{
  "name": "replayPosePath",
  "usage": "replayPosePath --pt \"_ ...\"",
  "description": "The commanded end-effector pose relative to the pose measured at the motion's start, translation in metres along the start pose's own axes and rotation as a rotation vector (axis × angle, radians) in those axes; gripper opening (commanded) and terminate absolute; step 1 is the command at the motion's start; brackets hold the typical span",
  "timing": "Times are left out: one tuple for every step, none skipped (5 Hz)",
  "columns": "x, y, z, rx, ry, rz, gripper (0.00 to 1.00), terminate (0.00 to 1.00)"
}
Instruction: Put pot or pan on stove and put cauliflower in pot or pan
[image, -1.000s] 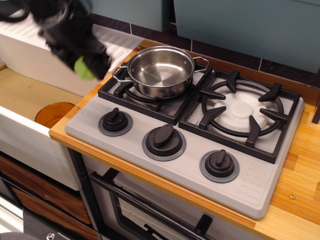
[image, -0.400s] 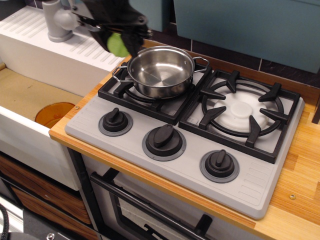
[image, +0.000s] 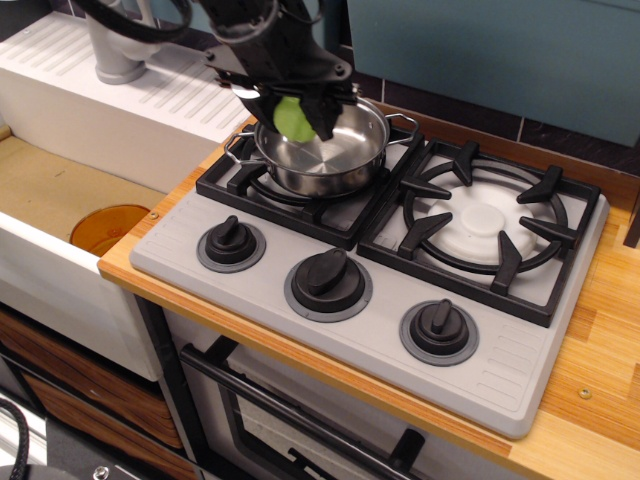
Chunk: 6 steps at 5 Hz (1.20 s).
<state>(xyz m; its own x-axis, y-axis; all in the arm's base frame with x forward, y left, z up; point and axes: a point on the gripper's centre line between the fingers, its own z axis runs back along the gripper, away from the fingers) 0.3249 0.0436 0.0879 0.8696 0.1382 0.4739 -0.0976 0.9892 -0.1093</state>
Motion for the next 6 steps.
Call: replayPosePath --pt "0.016 -0.006 0.014 0.006 -0.036 -0.050 1.00 0.00" --pt "0.018 -0.005 0.024 0.024 -0.019 -0.054 1.00 0.00" --pt "0.020 -0.003 0.039 0.055 0.004 -0.061 1.00 0.00" --pt "0.025 0.000 0.056 0.100 0.032 -0.077 1.00 0.00" --pt "0.030 0.003 0.070 0.158 0.056 -0.096 1.00 0.00" --pt "0.036 0.003 0.081 0.188 0.103 -0.102 1.00 0.00"
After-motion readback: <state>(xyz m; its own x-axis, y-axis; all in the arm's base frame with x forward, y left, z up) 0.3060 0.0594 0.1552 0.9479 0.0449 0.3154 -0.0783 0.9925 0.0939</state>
